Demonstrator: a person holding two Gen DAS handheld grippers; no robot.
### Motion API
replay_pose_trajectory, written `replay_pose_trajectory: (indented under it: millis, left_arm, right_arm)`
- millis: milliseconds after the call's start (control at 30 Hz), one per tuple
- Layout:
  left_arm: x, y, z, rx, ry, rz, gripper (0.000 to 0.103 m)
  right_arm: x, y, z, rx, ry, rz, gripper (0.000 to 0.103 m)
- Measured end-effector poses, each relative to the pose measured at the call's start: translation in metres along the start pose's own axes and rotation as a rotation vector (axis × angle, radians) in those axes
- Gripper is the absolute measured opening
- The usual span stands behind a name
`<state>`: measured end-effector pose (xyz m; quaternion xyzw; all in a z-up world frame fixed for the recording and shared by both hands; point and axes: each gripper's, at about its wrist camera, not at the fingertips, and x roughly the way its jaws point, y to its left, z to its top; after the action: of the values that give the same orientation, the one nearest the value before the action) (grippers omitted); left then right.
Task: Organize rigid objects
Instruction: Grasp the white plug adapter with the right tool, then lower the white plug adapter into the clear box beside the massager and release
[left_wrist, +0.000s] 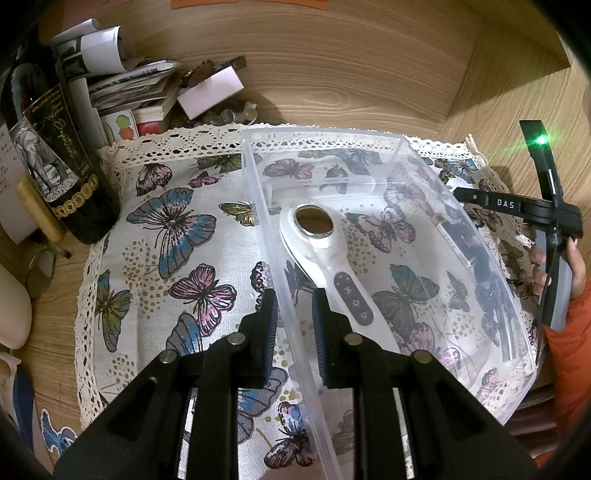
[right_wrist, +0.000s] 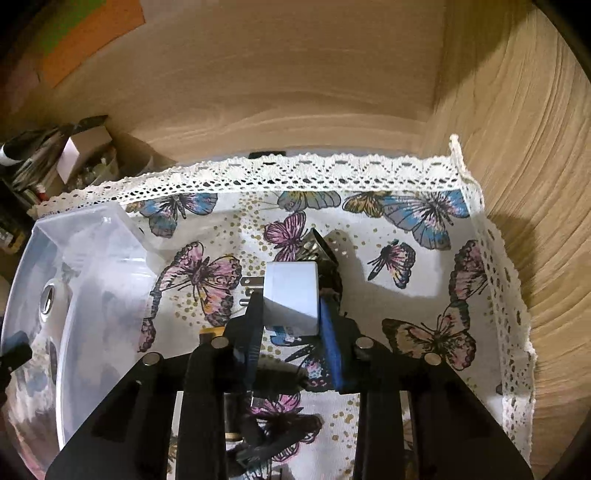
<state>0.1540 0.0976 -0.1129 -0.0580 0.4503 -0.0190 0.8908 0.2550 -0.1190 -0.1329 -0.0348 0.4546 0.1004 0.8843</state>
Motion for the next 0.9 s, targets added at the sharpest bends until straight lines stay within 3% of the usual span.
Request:
replay_pose_trajectory:
  millis: [400,633,900]
  left_arm:
    - [0.000,0.001,-0.001,0.002,-0.006,-0.009,0.019]
    - [-0.001,0.002,-0.001,0.005,-0.010,-0.015,0.019]
    - [-0.001,0.002,-0.002,0.004,-0.012,-0.017,0.019]
  right_arm:
    - [-0.057,0.019,0.000,-0.044,-0.101,0.041,0.027]
    - [-0.087,0.056,0.005,-0.114,-0.183,0.104,0.027]
    - [-0.087,0.099,0.004,-0.203,-0.186,0.162,0.027]
